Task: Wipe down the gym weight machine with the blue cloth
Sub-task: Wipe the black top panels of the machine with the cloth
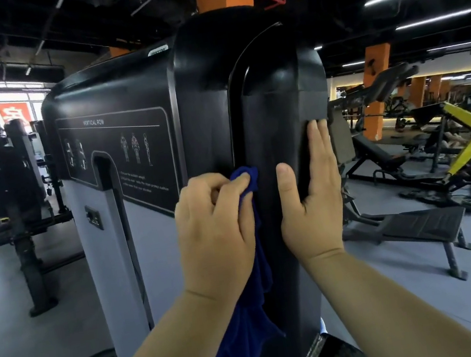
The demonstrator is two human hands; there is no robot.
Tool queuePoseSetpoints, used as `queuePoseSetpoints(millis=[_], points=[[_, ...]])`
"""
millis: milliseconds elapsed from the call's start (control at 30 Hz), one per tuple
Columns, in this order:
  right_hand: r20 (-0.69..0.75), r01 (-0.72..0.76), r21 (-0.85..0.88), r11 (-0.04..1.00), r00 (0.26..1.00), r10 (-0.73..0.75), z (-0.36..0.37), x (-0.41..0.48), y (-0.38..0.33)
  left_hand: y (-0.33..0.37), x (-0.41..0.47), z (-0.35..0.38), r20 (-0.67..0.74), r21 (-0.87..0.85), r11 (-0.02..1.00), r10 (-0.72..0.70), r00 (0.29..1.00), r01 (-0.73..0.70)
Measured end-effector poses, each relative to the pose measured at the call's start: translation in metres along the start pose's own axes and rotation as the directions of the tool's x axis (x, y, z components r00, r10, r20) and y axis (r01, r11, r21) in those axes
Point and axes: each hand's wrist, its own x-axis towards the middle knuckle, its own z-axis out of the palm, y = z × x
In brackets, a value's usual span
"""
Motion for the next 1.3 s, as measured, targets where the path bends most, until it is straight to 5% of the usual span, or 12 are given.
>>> queuePoseSetpoints(millis=[333, 667, 900, 1000, 1100, 1200, 1300], points=[[0.013, -0.016, 0.001, 1.000, 1.000, 0.016, -0.001, -0.005, 0.003, -0.010, -0.055, -0.006, 0.142, -0.043, 0.998, 0.058, 0.988, -0.052], [0.021, 0.029, 0.011, 1.000, 0.999, -0.029, -0.001, -0.007, 0.008, -0.002, -0.096, 0.003, 0.102, -0.086, 0.992, -0.081, 0.991, 0.090], [0.028, 0.057, 0.002, 0.998, 0.998, -0.057, -0.002, -0.007, 0.009, 0.014, -0.034, 0.017, -0.063, -0.079, 0.981, -0.180, 0.982, 0.175], [0.038, 0.078, -0.031, 0.996, 0.996, -0.077, -0.002, -0.006, 0.009, 0.006, -0.076, 0.011, 0.055, 0.006, 0.994, -0.113, 0.992, 0.113], [0.040, 0.083, -0.066, 0.994, 0.996, -0.080, -0.003, -0.005, 0.005, 0.013, -0.097, -0.003, 0.141, -0.002, 0.981, -0.191, 0.972, 0.193], [0.040, 0.224, -0.078, 0.971, 0.974, -0.222, -0.012, 0.001, 0.004, 0.028, -0.046, -0.003, 0.040, -0.078, 0.939, -0.334, 0.942, 0.336], [0.086, 0.493, -0.053, 0.868, 0.869, -0.488, -0.019, 0.016, -0.001, 0.031, -0.021, 0.003, 0.013, 0.009, 0.956, -0.292, 0.956, 0.292]])
